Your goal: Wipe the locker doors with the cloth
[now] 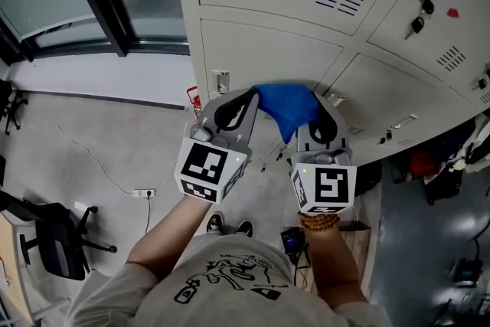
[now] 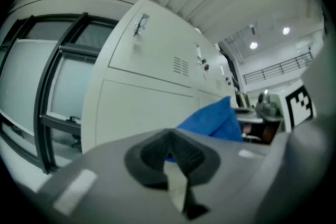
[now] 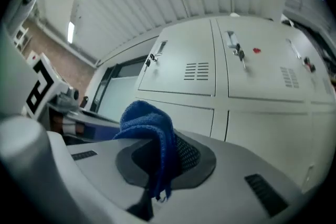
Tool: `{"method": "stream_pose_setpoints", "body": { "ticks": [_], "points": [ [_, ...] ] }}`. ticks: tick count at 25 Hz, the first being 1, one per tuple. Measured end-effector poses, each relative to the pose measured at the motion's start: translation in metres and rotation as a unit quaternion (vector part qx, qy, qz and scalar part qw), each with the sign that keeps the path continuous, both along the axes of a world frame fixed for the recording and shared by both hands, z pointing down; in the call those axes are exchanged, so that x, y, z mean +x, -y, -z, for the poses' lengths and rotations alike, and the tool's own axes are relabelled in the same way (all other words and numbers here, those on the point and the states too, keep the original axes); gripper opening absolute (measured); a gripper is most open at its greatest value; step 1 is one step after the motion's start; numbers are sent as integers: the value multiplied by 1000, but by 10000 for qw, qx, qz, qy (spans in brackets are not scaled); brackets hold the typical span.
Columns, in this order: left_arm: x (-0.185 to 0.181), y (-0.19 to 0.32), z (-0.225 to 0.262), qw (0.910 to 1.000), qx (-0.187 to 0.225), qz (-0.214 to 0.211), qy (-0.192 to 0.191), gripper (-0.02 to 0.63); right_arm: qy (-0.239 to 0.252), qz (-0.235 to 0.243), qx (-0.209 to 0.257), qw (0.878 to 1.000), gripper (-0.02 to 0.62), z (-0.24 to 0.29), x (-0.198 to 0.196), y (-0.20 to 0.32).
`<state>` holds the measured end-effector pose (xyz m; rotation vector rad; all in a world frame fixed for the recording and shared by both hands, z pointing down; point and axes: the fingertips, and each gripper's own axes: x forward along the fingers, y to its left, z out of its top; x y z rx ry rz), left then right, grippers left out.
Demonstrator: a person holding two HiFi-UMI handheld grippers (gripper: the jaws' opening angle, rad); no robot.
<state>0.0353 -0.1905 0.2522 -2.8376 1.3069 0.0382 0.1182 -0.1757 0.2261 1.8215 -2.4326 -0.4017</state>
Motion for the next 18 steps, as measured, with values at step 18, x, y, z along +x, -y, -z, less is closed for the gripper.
{"method": "stream_pose_setpoints", "body": {
  "ticks": [18],
  "points": [
    [-8, -20, -30, 9995, -306, 85, 5, 0, 1068, 318, -658, 9916, 28, -30, -25, -45]
  ]
}}
